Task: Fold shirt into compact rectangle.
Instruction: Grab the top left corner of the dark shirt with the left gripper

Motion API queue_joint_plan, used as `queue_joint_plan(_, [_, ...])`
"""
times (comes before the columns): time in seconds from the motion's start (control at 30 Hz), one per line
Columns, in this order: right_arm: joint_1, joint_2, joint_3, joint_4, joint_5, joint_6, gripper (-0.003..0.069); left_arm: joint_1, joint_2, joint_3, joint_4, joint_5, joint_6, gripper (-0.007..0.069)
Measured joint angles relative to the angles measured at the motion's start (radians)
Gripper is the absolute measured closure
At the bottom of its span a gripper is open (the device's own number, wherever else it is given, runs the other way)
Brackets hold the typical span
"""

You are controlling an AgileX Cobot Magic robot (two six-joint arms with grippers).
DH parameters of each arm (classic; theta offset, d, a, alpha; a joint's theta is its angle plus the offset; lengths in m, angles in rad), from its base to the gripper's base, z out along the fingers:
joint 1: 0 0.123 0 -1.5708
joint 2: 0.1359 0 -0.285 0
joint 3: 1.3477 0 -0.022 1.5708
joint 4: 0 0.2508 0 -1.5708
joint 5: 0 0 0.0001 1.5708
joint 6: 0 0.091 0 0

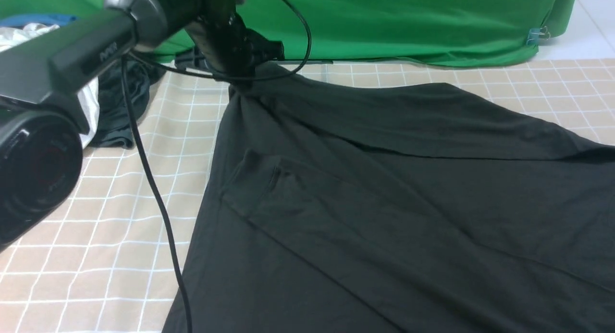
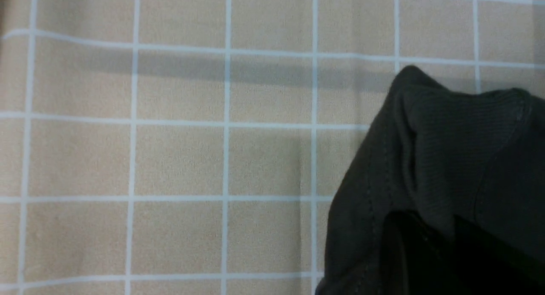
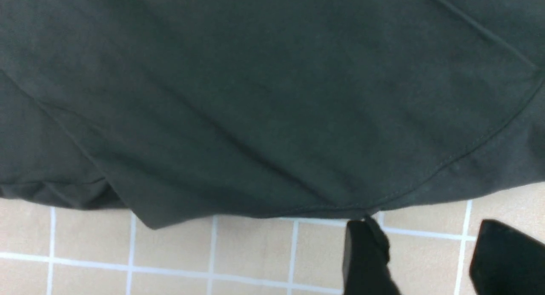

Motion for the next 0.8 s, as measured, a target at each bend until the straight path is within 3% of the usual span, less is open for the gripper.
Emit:
queue_joint_plan(0.27, [0.0,0.0,0.0,0.009,0.005,0.0,0.0281,0.0,0.039,0.0,0.039,-0.008,0.001,0.0559])
queue_joint_plan(0.43, [0.0,0.0,0.0,0.011,0.037,0.001,0.0281,0.001,0.083,0.0,0.07,-0.08,0.001,0.041])
queue_joint_plan(0.6, [0.0,0.0,0.0,0.012,0.048,0.001,0.0281,0.001,0.096,0.0,0.029,-0.056,0.002,0.0254])
queue_joint_plan(0.8, [0.0,0.0,0.0,0.012,0.048,0.001,0.0281,0.001,0.103,0.0,0.019,-0.002,-0.04,0.0211])
